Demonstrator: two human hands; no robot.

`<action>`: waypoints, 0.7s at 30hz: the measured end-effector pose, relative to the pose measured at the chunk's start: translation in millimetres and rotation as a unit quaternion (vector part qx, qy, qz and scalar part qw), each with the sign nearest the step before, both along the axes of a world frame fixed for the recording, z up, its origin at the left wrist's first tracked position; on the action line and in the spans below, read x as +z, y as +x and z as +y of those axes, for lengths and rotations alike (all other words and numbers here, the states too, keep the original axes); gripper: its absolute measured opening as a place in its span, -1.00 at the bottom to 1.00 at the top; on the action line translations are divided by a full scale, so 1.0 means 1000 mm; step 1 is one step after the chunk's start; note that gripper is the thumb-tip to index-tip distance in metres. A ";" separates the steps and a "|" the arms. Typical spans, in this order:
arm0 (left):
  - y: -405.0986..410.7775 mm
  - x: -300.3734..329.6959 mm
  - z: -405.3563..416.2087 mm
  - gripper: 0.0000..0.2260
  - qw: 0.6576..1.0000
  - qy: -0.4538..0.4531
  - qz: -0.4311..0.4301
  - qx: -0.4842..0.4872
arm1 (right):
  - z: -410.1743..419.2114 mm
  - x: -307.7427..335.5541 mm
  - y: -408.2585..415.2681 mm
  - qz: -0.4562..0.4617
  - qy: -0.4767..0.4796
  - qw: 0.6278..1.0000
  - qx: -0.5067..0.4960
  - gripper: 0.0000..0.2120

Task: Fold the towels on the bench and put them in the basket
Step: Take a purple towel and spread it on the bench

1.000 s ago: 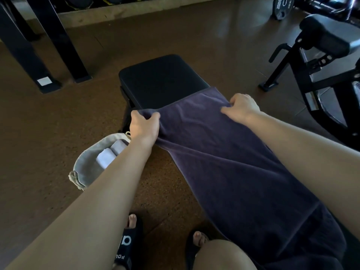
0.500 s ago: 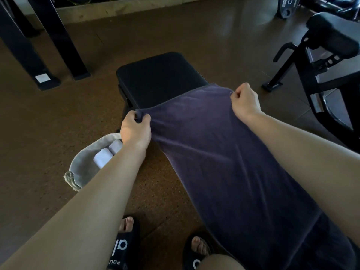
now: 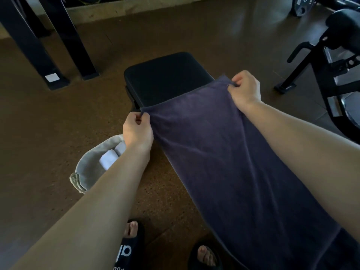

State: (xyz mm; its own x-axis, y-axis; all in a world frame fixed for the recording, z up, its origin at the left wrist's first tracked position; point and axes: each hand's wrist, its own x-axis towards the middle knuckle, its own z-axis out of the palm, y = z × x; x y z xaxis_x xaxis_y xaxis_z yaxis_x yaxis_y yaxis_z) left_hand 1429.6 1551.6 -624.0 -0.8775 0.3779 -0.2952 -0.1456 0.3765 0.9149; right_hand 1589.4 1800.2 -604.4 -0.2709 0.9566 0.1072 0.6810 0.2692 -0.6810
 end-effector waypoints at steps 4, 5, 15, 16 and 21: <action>-0.012 0.000 0.003 -0.77 0.994 0.026 -0.098 0.034 | -0.003 0.002 -0.014 -0.021 0.007 1.000 0.013 -0.68; -0.011 0.000 0.002 -0.74 0.993 0.014 -0.110 0.031 | -0.005 0.000 -0.016 -0.073 0.002 0.997 0.026 -0.58; 0.013 0.015 -0.018 -0.80 0.978 -0.056 0.197 -0.029 | -0.040 0.005 0.045 -0.200 0.192 0.947 0.162 -0.70; 0.014 0.016 -0.020 -0.83 0.953 -0.062 0.288 -0.074 | -0.042 0.006 0.047 -0.208 0.183 0.942 0.189 -0.69; 0.032 0.009 -0.011 -0.62 0.858 -0.170 0.389 -0.288 | -0.044 -0.002 0.022 -0.264 0.125 0.924 0.246 -0.53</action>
State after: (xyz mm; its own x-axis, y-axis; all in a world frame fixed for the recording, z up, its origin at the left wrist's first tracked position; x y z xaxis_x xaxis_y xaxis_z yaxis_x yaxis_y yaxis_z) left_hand 1461.3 1540.4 -615.0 -0.5561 0.8230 0.1161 0.7594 0.4463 0.4735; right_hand 1611.3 1756.7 -606.8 -0.7435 0.6677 0.0366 0.6546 0.7379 -0.1643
